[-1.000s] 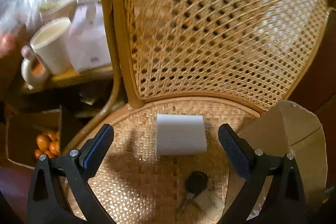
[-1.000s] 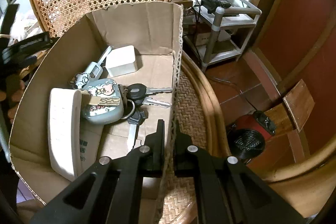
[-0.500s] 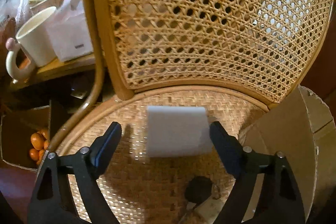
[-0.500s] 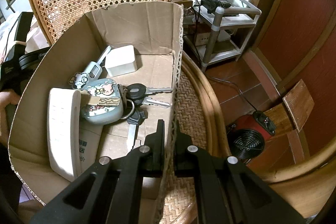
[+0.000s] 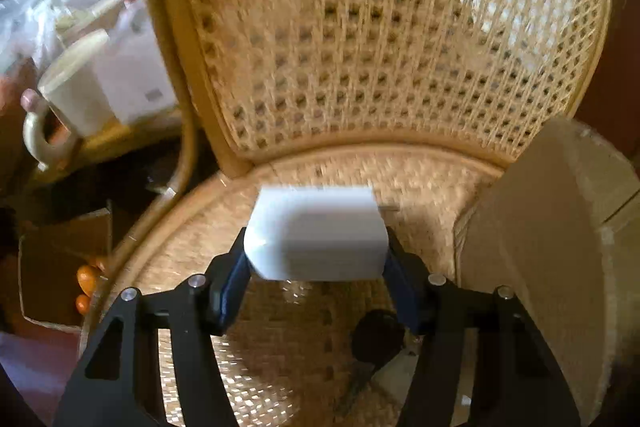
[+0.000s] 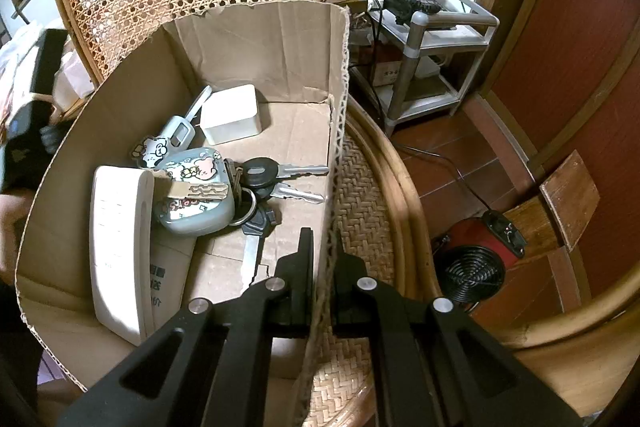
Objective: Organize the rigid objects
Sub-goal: 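Close the left gripper on the white block and lift it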
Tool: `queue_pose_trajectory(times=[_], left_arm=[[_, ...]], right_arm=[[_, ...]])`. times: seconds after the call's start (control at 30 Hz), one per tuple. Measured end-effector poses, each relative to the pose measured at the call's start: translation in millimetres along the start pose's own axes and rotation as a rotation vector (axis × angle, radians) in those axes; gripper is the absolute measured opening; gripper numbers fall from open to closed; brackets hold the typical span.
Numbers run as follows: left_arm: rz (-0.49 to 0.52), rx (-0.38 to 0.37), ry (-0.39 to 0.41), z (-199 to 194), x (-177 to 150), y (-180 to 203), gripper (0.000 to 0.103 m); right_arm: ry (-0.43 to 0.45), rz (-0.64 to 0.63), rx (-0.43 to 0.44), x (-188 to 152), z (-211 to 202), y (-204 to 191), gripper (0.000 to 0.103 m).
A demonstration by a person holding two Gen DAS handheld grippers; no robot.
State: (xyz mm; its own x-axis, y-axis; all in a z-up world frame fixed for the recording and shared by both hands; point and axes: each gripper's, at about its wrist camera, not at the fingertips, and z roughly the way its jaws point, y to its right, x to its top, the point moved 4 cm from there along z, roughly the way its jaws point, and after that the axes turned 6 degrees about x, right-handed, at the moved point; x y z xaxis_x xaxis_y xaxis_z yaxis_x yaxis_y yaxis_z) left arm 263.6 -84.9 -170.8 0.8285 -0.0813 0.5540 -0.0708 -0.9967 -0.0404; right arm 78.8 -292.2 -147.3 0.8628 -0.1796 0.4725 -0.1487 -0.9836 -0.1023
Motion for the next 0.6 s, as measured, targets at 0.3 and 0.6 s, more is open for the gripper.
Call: queue_pose_trajectory(times=[0.3,0.6], left_arm=[[0.030,-0.039,0.143,-66,14,7,0.060],[-0.027,-0.175,0.275,-164,-1,8,0.060]], right_arm=[[0.000,0.001,0.000,0,0,0,0.007],[-0.001,-0.003,-0.001,0,0,0,0.007]])
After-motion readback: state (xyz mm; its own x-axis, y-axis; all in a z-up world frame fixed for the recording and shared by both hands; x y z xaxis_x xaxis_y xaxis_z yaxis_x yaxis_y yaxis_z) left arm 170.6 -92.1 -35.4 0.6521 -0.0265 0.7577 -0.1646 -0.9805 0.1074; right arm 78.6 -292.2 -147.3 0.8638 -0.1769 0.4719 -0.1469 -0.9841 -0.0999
